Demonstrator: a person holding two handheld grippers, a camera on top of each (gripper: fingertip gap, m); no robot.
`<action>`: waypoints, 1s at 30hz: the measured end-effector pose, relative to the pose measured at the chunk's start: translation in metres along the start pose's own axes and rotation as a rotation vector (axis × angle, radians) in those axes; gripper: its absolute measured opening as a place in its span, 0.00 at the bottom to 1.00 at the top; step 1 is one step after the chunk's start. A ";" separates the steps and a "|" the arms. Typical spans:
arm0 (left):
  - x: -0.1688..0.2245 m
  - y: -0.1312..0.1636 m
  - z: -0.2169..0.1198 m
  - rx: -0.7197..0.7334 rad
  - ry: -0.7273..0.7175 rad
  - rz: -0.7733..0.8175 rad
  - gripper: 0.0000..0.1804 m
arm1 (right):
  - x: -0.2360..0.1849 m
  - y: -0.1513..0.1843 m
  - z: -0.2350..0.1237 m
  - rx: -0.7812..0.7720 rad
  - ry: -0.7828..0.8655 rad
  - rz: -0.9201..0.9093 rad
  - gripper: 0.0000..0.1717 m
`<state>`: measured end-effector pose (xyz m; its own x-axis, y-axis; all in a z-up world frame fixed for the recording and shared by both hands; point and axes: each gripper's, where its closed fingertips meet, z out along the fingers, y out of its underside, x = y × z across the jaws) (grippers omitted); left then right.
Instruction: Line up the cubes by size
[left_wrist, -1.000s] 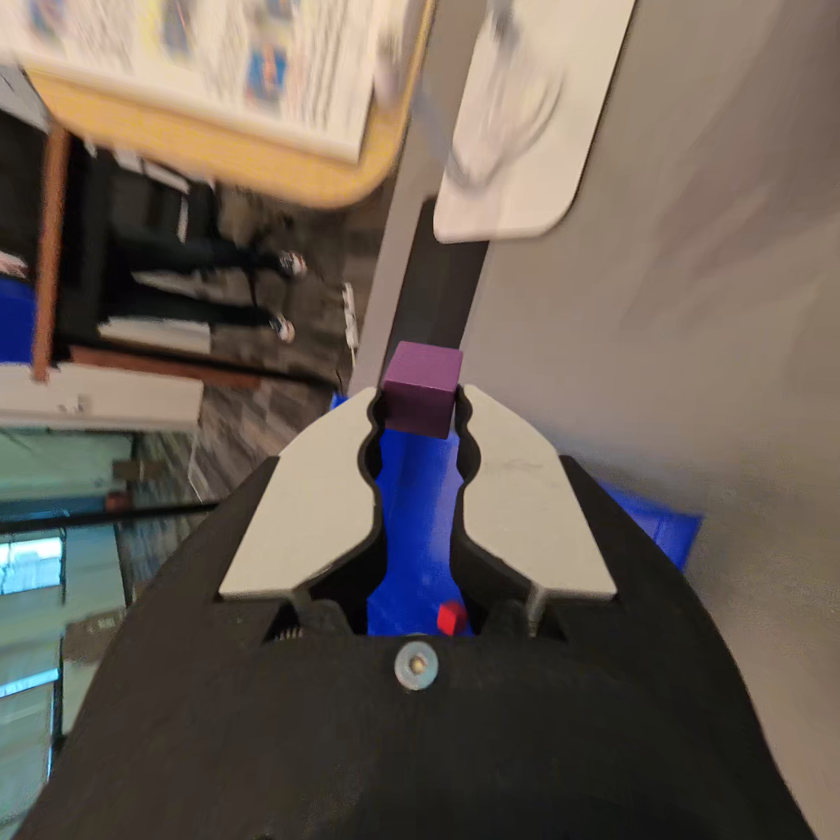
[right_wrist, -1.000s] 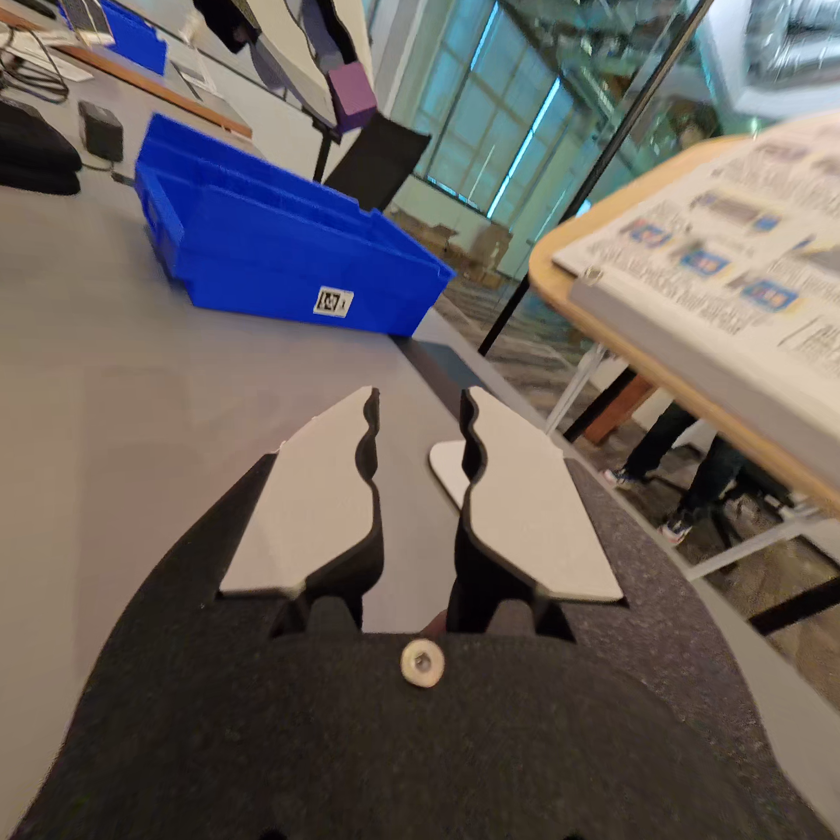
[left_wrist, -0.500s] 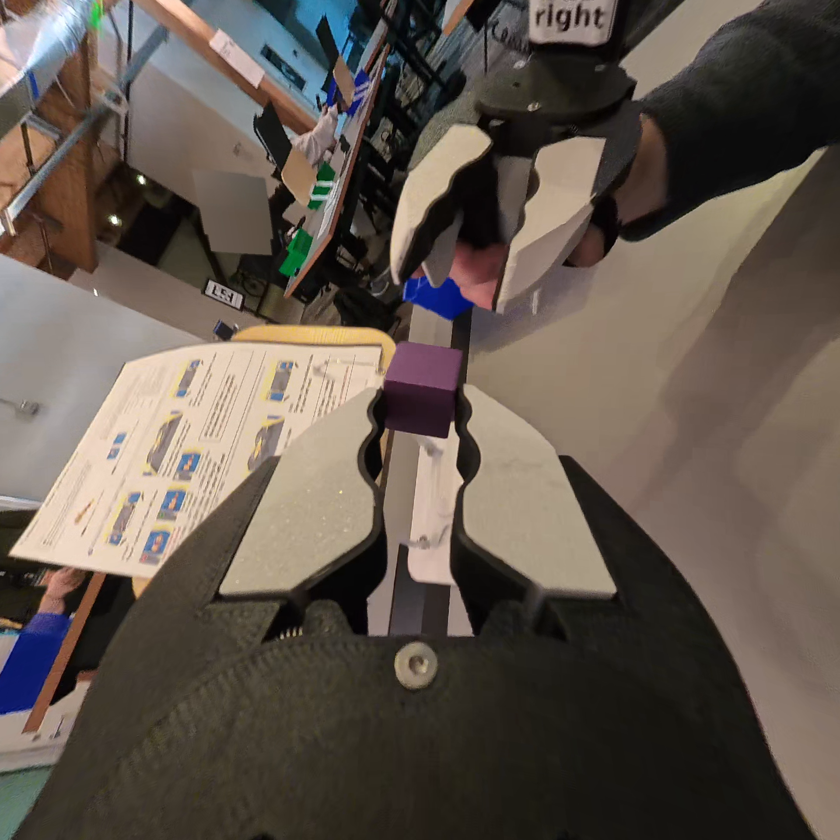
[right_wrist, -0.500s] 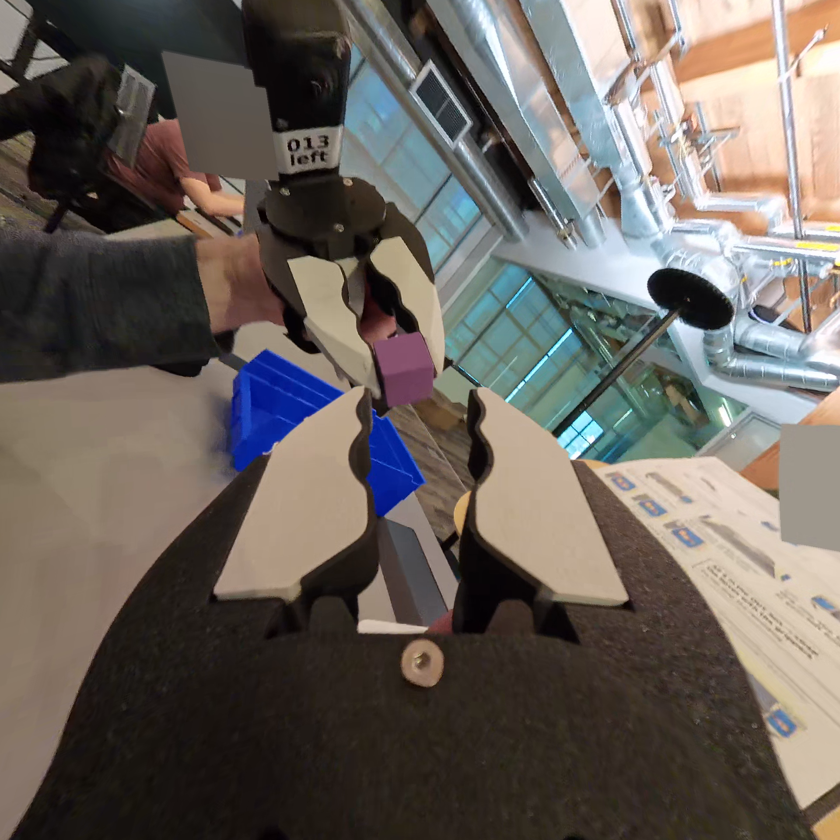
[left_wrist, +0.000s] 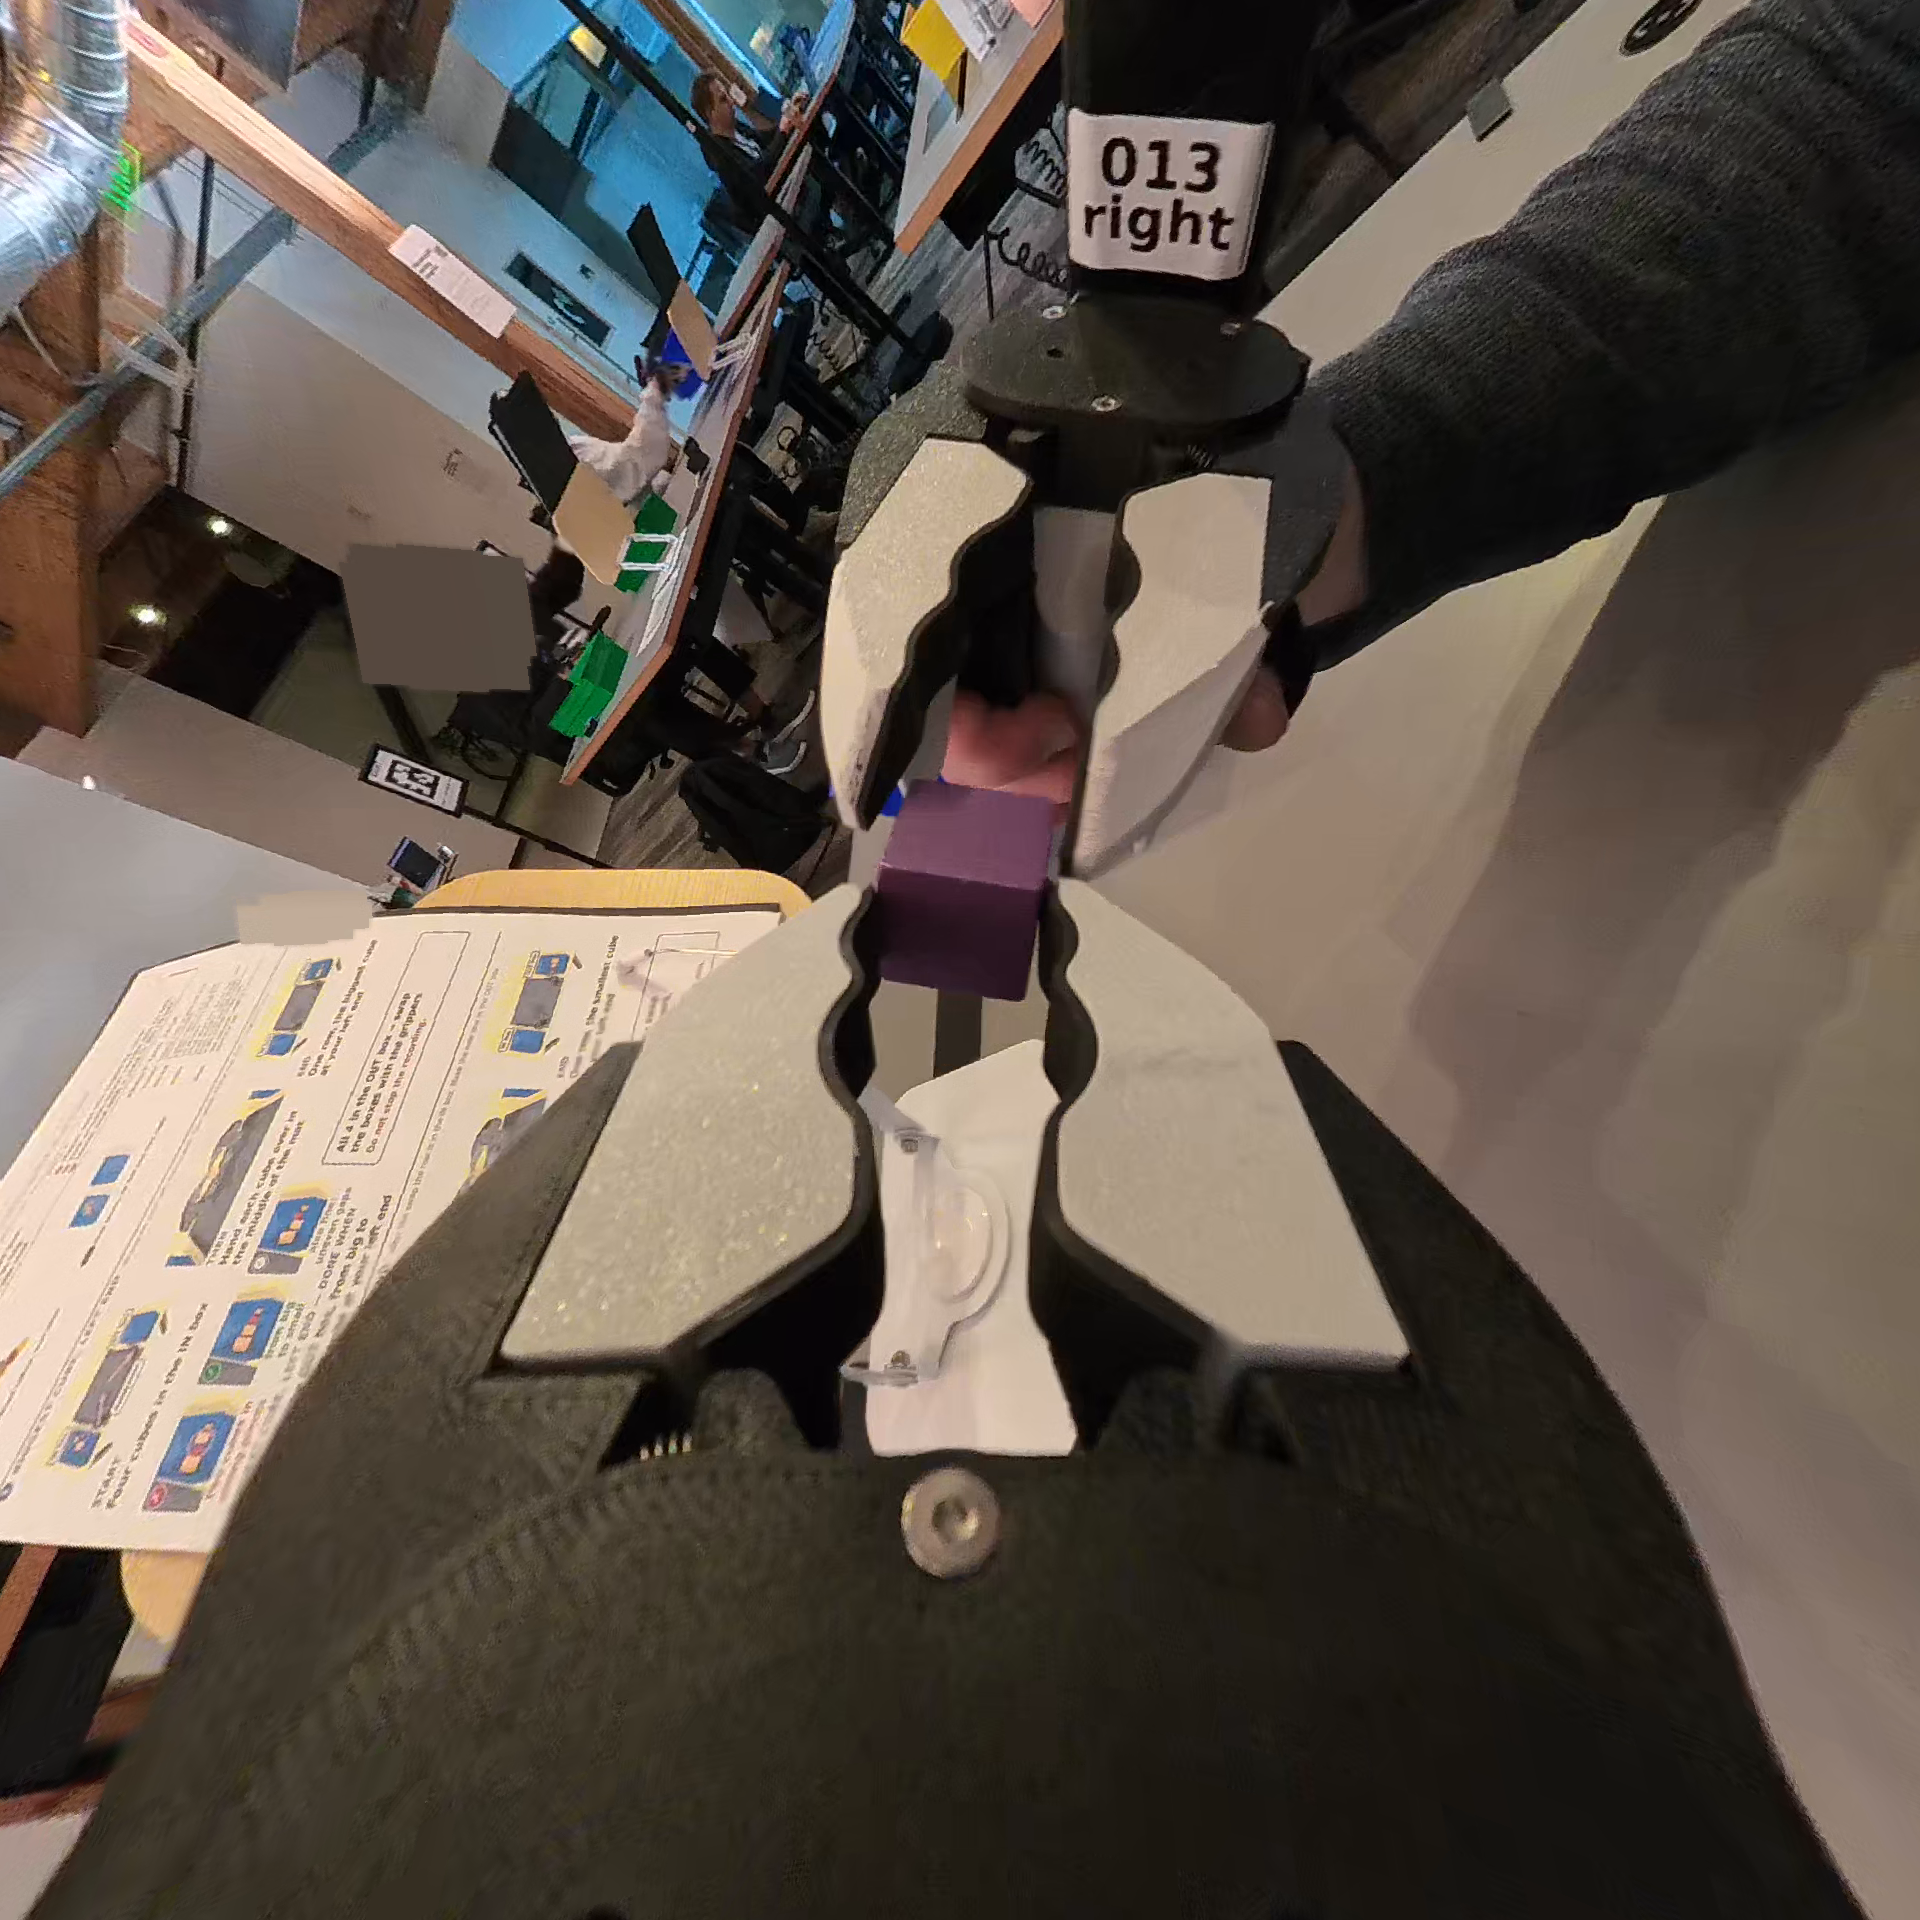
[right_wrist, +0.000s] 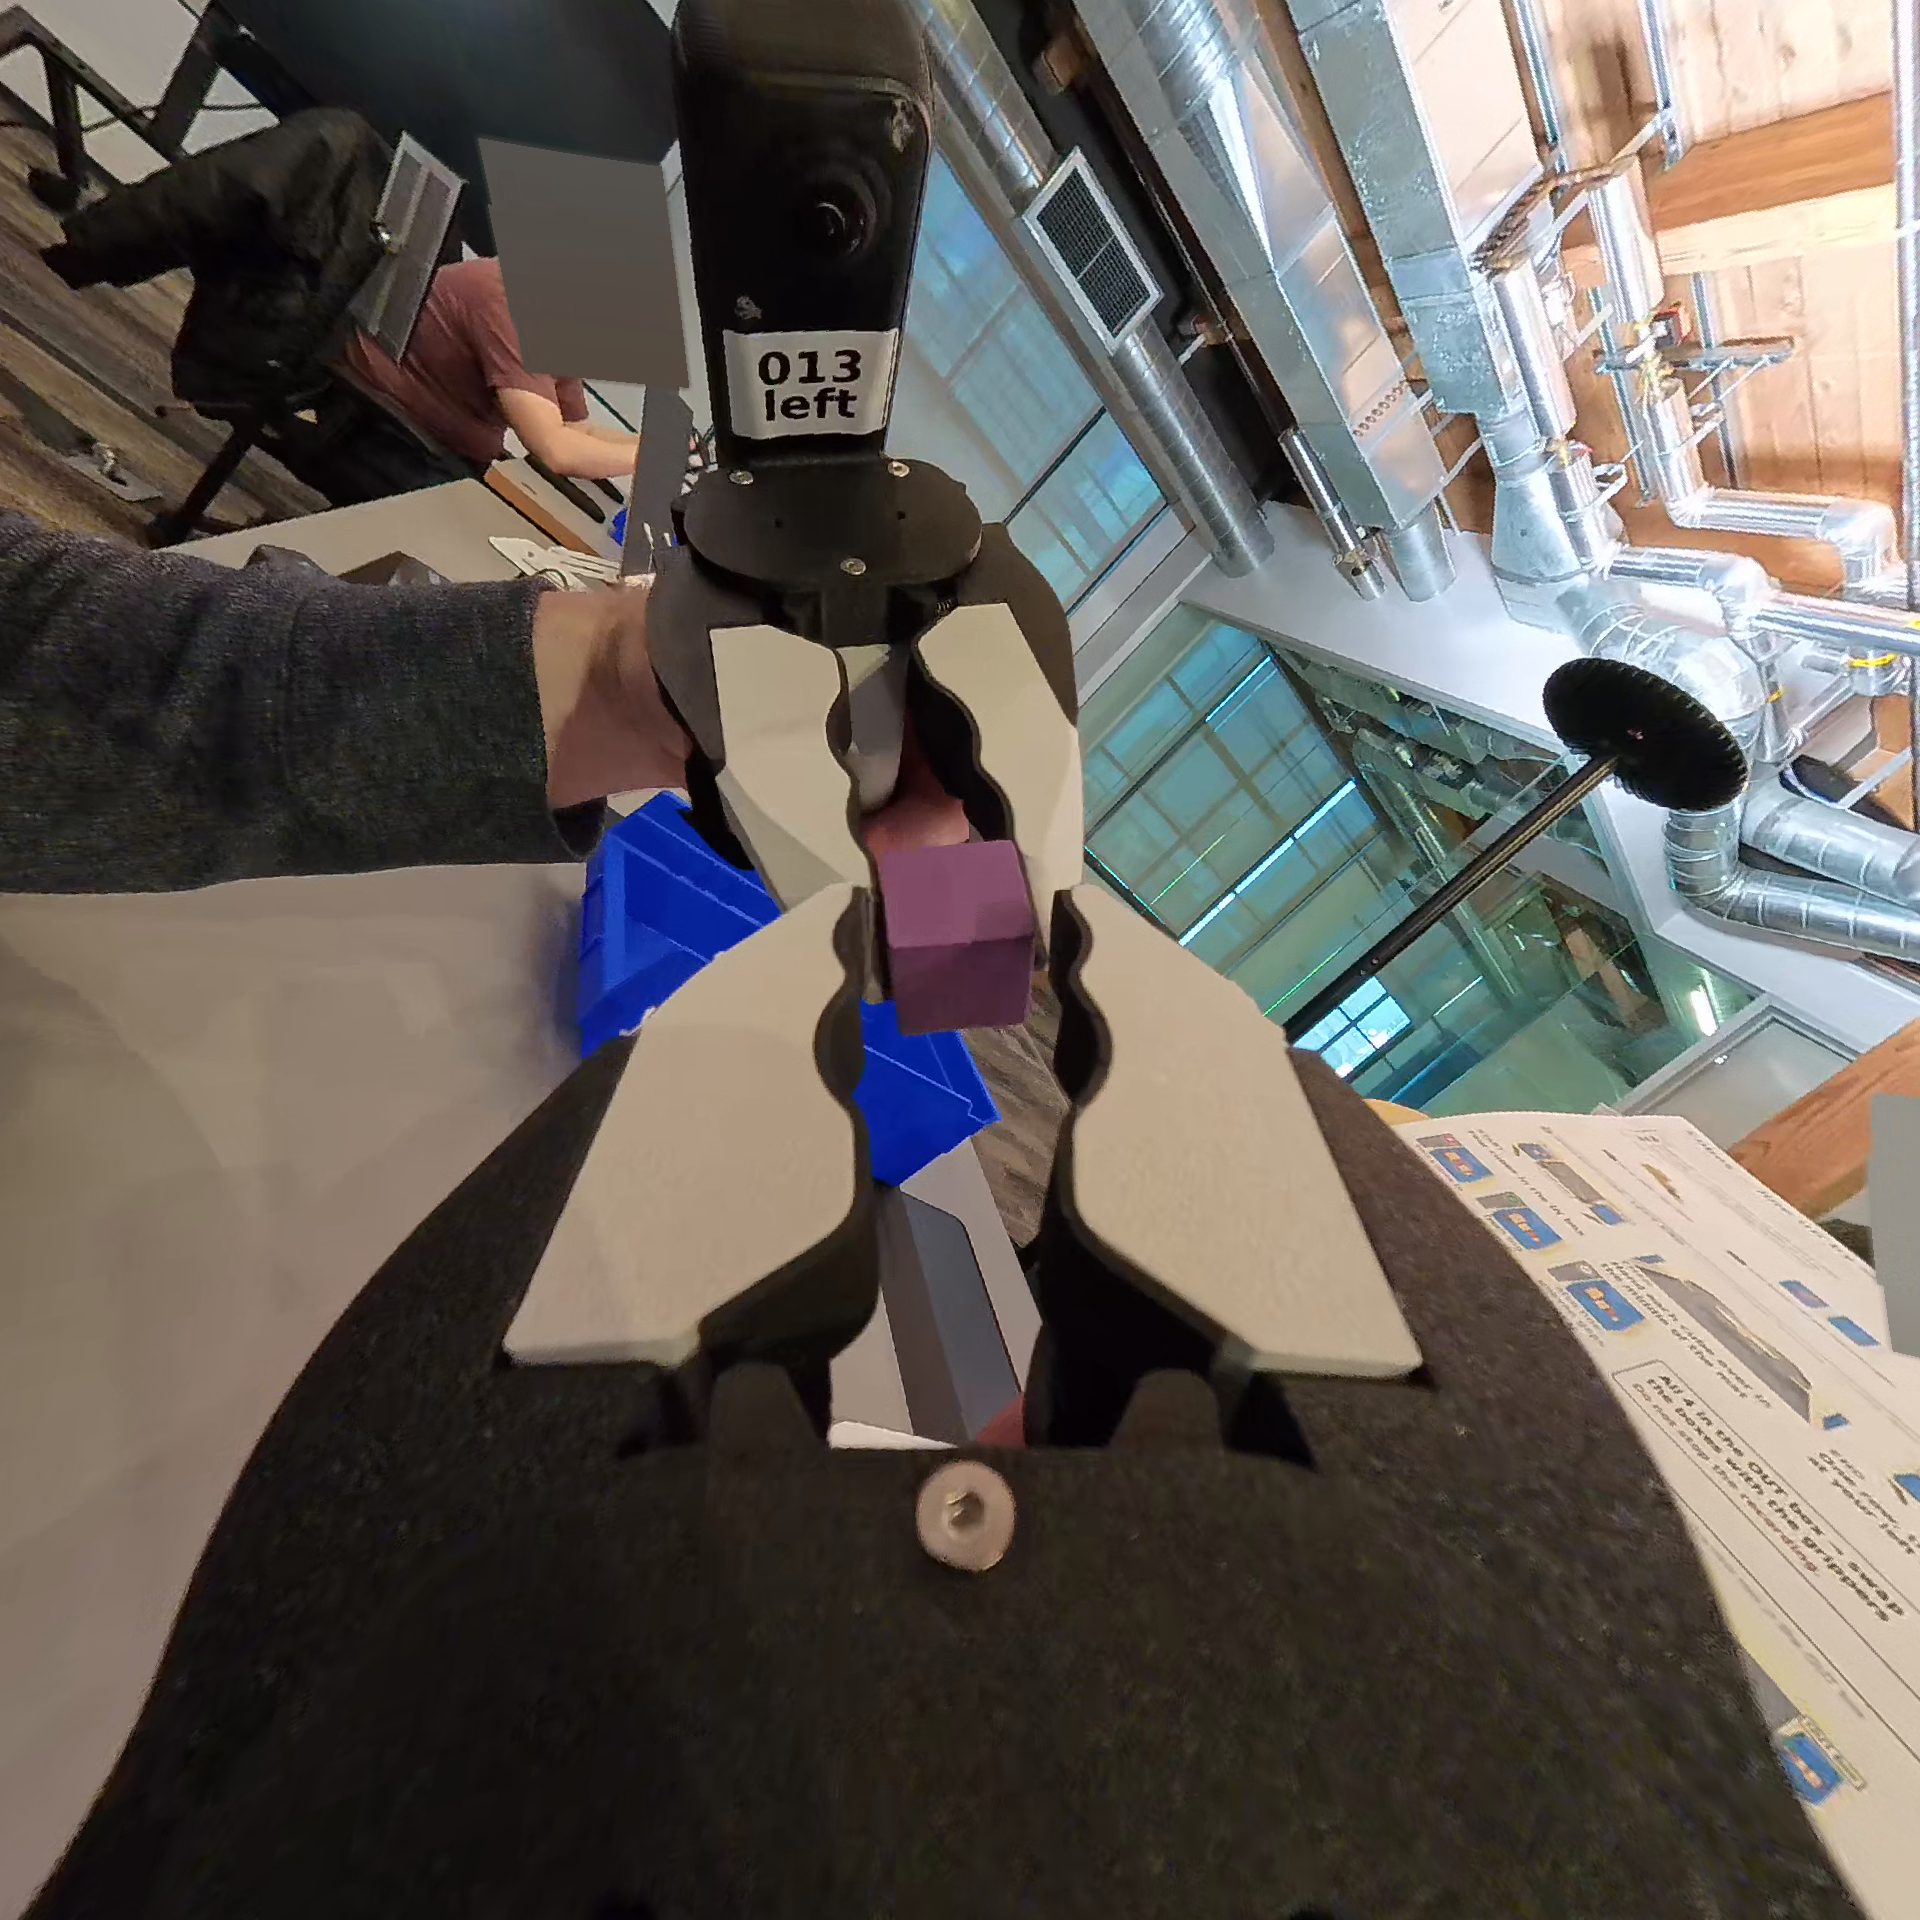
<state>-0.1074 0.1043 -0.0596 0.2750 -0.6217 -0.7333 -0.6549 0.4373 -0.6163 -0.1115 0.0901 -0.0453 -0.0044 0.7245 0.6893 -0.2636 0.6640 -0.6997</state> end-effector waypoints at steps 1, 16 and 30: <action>0.001 -0.002 -0.001 0.009 0.008 -0.002 0.16 | 0.000 -0.001 -0.001 0.002 0.000 -0.003 0.18; 0.007 -0.007 -0.002 0.023 0.041 -0.003 0.15 | -0.007 -0.002 -0.005 -0.016 -0.069 -0.040 0.15; -0.006 -0.015 -0.003 0.043 -0.027 -0.024 0.20 | 0.013 -0.026 -0.019 0.005 -0.016 -0.059 0.15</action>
<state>-0.1016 0.0996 -0.0455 0.3093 -0.6152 -0.7251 -0.6175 0.4499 -0.6452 -0.0862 0.0864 -0.0217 -0.0043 0.6811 0.7322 -0.2686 0.7045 -0.6569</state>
